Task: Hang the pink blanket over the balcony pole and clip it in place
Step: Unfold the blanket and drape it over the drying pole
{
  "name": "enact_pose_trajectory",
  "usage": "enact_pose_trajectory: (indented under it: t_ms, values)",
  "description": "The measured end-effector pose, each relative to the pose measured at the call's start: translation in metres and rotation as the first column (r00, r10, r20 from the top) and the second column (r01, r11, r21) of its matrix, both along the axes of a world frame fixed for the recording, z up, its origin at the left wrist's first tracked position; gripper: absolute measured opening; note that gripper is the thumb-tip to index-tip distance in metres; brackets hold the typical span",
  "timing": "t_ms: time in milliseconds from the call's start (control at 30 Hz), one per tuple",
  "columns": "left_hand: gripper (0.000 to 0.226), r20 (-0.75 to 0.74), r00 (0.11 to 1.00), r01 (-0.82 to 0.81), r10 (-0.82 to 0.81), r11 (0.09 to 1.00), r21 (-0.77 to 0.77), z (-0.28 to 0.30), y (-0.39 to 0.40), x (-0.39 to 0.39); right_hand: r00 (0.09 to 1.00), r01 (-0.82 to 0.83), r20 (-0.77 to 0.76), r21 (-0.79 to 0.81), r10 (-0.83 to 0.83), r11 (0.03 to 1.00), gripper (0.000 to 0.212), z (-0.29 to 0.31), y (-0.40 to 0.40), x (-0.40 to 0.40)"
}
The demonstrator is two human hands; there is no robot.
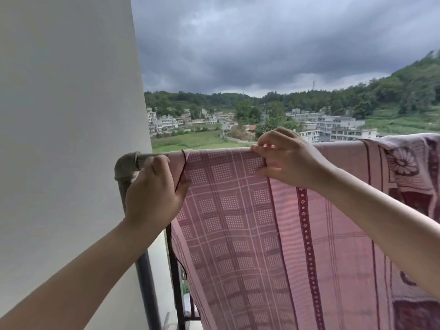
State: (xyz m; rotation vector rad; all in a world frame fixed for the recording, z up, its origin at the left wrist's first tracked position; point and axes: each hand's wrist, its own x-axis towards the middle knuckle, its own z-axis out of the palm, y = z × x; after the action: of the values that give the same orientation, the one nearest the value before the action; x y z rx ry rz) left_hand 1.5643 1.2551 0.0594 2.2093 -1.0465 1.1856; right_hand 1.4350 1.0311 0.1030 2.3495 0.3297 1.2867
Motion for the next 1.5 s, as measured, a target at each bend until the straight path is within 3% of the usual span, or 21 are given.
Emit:
enact_pose_trajectory:
  t_ms: [100, 167, 267, 367, 467, 600, 700, 733, 800, 867, 900, 933, 1000, 1067, 1200, 1267, 1300, 1367, 1433, 1500]
  values:
    - [0.02, -0.096, 0.992, 0.08, -0.083, 0.996, -0.031, -0.018, 0.002, 0.0, 0.99, -0.076, 0.124, 0.084, 0.065, 0.994, 0.022, -0.013, -0.004, -0.001]
    - [0.011, -0.077, 0.976, 0.2, -0.205, 0.977, -0.074, -0.02, 0.007, 0.002, 0.984, -0.132, 0.134, 0.101, 0.118, 0.986, 0.02, -0.013, -0.005, -0.001]
    - [0.012, -0.082, 0.946, 0.292, -0.313, 0.935, -0.2, -0.01, 0.018, 0.002, 0.983, -0.107, 0.157, 0.039, 0.1, 0.993, 0.023, -0.013, -0.004, -0.001]
    - [0.019, -0.14, 0.938, 0.248, -0.318, 0.895, -0.371, 0.012, 0.023, 0.003, 0.987, 0.006, 0.159, 0.065, -0.017, 0.998, 0.02, 0.001, 0.004, 0.003]
    - [0.023, -0.182, 0.958, 0.114, -0.221, 0.878, -0.464, 0.062, 0.021, 0.028, 0.976, 0.186, 0.089, 0.115, -0.197, 0.976, 0.018, 0.047, 0.029, 0.031]
    - [0.026, -0.181, 0.979, -0.155, 0.095, 0.922, -0.354, 0.141, 0.01, 0.076, 0.911, 0.397, -0.055, 0.391, -0.409, 0.83, 0.023, 0.12, 0.058, 0.087]
    - [0.027, -0.266, 0.953, -0.229, 0.143, 0.917, -0.327, 0.173, -0.011, 0.088, 0.874, 0.486, -0.252, 0.435, -0.416, 0.758, 0.026, 0.137, 0.044, 0.118]
    - [0.027, -0.328, 0.935, -0.234, 0.137, 0.931, -0.279, 0.174, -0.018, 0.089, 0.818, 0.548, -0.429, 0.381, -0.383, 0.745, 0.024, 0.129, 0.037, 0.121]
    - [0.029, -0.462, 0.877, -0.193, 0.132, 0.977, -0.087, 0.156, -0.029, 0.088, 0.546, 0.686, -0.798, 0.25, -0.255, 0.683, 0.035, 0.097, 0.03, 0.115]
    - [0.027, -0.598, 0.795, -0.058, 0.105, 0.994, 0.098, 0.128, -0.029, 0.081, 0.319, 0.77, -0.945, 0.217, -0.068, 0.6, 0.041, 0.071, 0.032, 0.095]
    - [0.02, -0.634, 0.769, 0.03, 0.079, 0.987, 0.16, 0.116, -0.024, 0.076, 0.3, 0.762, -0.954, 0.246, 0.01, 0.599, 0.038, 0.065, 0.035, 0.083]
    - [0.015, -0.63, 0.775, 0.092, 0.056, 0.976, 0.199, 0.106, -0.017, 0.07, 0.356, 0.706, -0.934, 0.293, 0.036, 0.645, 0.043, 0.065, 0.037, 0.074]
    - [0.031, -0.535, 0.844, 0.098, 0.041, 0.969, 0.227, 0.092, -0.003, 0.059, 0.612, 0.494, -0.787, 0.453, 0.074, 0.742, 0.049, 0.068, 0.04, 0.056]
    - [0.043, -0.424, 0.906, 0.096, -0.001, 0.974, 0.203, 0.08, 0.012, 0.046, 0.774, 0.28, -0.619, 0.525, 0.135, 0.804, 0.04, 0.066, 0.043, 0.041]
    - [0.02, -0.215, 0.975, 0.073, -0.057, 0.995, 0.071, 0.047, 0.03, 0.032, 0.862, 0.113, -0.506, 0.257, 0.034, 0.96, 0.036, 0.043, 0.041, 0.025]
    - [0.038, -0.128, 0.991, -0.034, 0.029, 0.999, -0.031, 0.023, 0.035, 0.015, 0.927, 0.028, -0.369, 0.237, 0.063, 0.971, 0.035, 0.028, 0.039, 0.025]
    - [0.048, -0.152, 0.987, -0.074, 0.06, 0.993, -0.09, 0.009, 0.036, 0.007, 0.951, -0.014, -0.299, 0.232, 0.085, 0.973, 0.032, 0.022, 0.038, 0.025]
    - [0.045, -0.313, 0.949, -0.098, 0.048, 0.984, -0.146, -0.011, 0.036, -0.004, 0.977, -0.094, -0.171, 0.193, 0.128, 0.977, 0.028, 0.012, 0.036, 0.027]
    - [0.032, -0.501, 0.862, -0.013, -0.075, 0.985, -0.17, -0.025, 0.03, 0.0, 0.978, -0.161, -0.102, 0.188, 0.183, 0.969, 0.027, 0.005, 0.036, 0.028]
    - [0.028, -0.599, 0.763, 0.08, -0.244, 0.955, -0.287, -0.028, 0.026, 0.004, 0.979, -0.177, -0.065, 0.197, 0.193, 0.964, 0.021, 0.002, 0.036, 0.029]
